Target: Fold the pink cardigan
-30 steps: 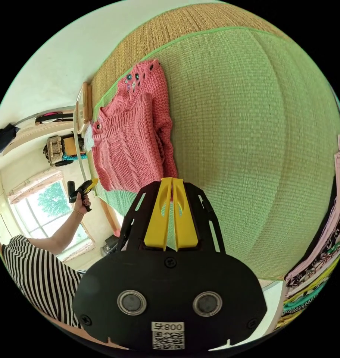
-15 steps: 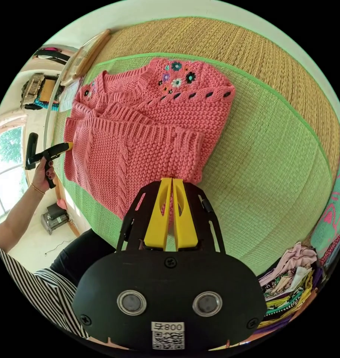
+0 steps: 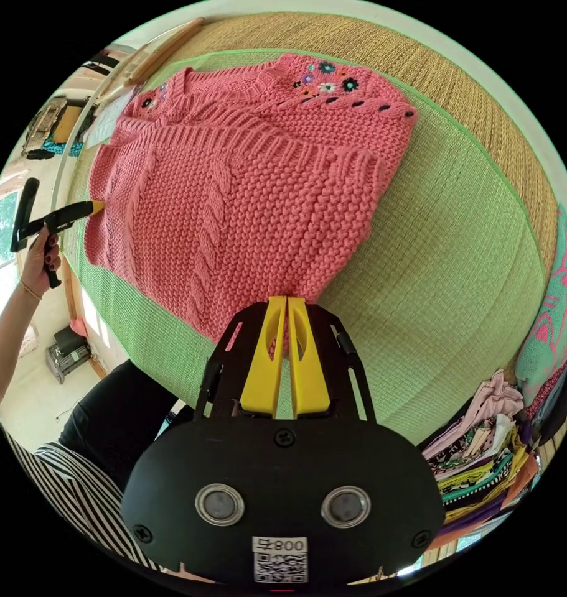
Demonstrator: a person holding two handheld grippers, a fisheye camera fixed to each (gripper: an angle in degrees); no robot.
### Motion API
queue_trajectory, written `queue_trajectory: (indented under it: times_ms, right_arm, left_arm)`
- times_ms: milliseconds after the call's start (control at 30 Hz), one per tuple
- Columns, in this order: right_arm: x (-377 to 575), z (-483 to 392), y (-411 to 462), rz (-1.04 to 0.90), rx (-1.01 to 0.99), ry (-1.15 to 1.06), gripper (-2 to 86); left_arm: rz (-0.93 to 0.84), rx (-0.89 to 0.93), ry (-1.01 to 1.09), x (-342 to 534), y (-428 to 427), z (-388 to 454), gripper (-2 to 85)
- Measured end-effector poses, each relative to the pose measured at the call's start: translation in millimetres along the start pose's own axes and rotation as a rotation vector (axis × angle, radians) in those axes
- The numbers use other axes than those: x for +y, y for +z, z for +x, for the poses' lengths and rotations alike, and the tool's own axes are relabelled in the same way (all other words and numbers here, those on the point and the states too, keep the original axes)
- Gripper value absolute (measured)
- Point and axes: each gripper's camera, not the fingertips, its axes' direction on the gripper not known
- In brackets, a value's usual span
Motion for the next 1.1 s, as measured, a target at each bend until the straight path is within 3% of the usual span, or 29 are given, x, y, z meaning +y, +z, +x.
queue_trajectory:
  times_ms: [233,433,733,900,1100]
  right_arm:
    - [-7,-27,-68,0.133,-0.092,-0.003,0.5]
    - [-68,-101,-102,0.178,-0.235,-0.159,3.4]
    - [-183,-249,-119,0.108,-0.242,-0.376,9.0]
    - [-228,-303,-118,0.064,-0.214,-0.367,10.6]
    - [-275,-363,-107,0.008,-0.155,-0.303,12.1]
  left_arm:
    - [0.017,0.043,-0.14,56,-8,-50,3.7]
    - [0.007,0.218,-0.312,90,20,-96,11.2]
    - [0.084,0.427,-0.286,103,38,-119,14.0]
    - [0.122,0.529,-0.315,113,47,-136,14.8]
    - [0.03,0.538,-0.244,98,75,-122,15.0]
